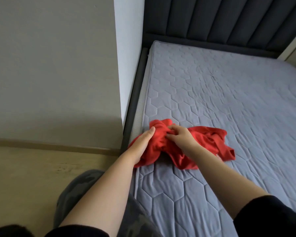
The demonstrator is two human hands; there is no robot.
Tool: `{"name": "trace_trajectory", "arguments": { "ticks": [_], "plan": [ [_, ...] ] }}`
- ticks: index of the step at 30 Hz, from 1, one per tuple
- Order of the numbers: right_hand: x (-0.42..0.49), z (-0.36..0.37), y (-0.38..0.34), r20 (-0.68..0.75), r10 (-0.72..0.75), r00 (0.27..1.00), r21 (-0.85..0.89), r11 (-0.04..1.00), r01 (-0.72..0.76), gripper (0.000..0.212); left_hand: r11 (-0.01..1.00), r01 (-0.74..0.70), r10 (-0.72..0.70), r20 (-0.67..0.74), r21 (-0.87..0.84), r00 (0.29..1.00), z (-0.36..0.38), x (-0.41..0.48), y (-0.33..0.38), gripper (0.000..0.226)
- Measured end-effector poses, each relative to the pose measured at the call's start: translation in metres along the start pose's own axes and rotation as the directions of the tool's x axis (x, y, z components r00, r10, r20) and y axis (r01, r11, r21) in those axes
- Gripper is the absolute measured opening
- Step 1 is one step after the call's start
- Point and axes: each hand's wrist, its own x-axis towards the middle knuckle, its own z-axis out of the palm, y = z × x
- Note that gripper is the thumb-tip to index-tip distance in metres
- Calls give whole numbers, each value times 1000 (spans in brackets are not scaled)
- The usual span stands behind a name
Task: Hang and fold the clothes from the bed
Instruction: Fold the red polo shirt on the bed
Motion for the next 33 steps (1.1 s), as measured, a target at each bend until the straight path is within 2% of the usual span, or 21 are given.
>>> {"name": "trace_trajectory", "arguments": {
  "ticks": [2,3,4,7,9,10,12,13,15,16,17,18,19,21,23,24,26,28,29,31,33],
  "plan": [
    [-3,12,-23,48,-10,999,191,982,1,15,946,74,-51,80,-314,995,-7,-1,3,44],
    [-2,15,-29,47,-23,999,201,980,13,14,917,85,-66,63,-389,996,-12,-2,5,42],
    [-2,16,-33,41,-39,998,153,988,32,14,920,70,-73,8,-386,997,-16,-2,9,36],
    [-1,14,-29,80,-29,996,31,999,27,24,987,60,-105,-319,-150,942,-21,-6,16,24],
    [0,4,-17,96,-30,995,-112,993,41,41,982,47,-138,-532,-182,836,-25,-5,9,22],
    [0,-2,-7,102,-26,995,-263,963,52,57,967,5,-169,-626,-254,762,-29,-6,6,24],
    [-2,-17,18,130,59,990,-602,798,32,93,956,-96,-169,-787,-278,593,-39,-4,0,42],
    [-5,-23,33,125,123,984,-732,681,7,107,980,-84,-107,-836,-179,538,-42,-4,1,53],
    [-10,-33,64,48,199,979,-857,512,-62,122,977,25,169,-848,210,502,-41,-7,4,64],
    [-12,-35,77,-3,202,979,-861,497,-105,121,905,44,339,-780,422,526,-36,-10,5,65],
    [-13,-36,86,-54,200,978,-829,537,-155,115,798,31,476,-660,602,581,-30,-12,4,64],
    [-13,-35,92,-94,205,974,-762,615,-203,106,668,0,556,-499,744,665,-25,-14,1,62],
    [-13,-32,95,-118,215,969,-683,691,-236,94,535,-29,552,-324,844,769,-20,-15,-4,61],
    [-11,-21,95,-109,214,971,-572,785,-237,60,361,-36,304,-81,932,949,-13,-19,-15,74],
    [-10,-9,87,-96,210,973,-449,863,-231,24,254,1,27,-8,967,1000,-12,-21,-24,98],
    [-11,-4,79,-73,227,971,-340,910,-238,17,237,1,-31,7,972,1000,-13,-20,-28,108],
    [-11,1,60,6,291,957,-59,955,-290,23,290,-23,-48,38,957,998,-15,-20,-30,119],
    [-12,4,37,118,299,947,190,929,-317,30,487,-59,22,55,872,998,-15,-20,-27,114],
    [-12,5,27,147,262,954,250,923,-292,32,598,-80,88,35,797,996,-15,-20,-24,101],
    [-10,8,12,146,171,974,289,935,-207,30,725,-99,215,-87,681,973,-14,-21,-18,62],
    [-7,7,3,73,80,994,162,983,-91,19,801,-57,269,-273,596,923,-14,-19,-11,33]
  ]
}}
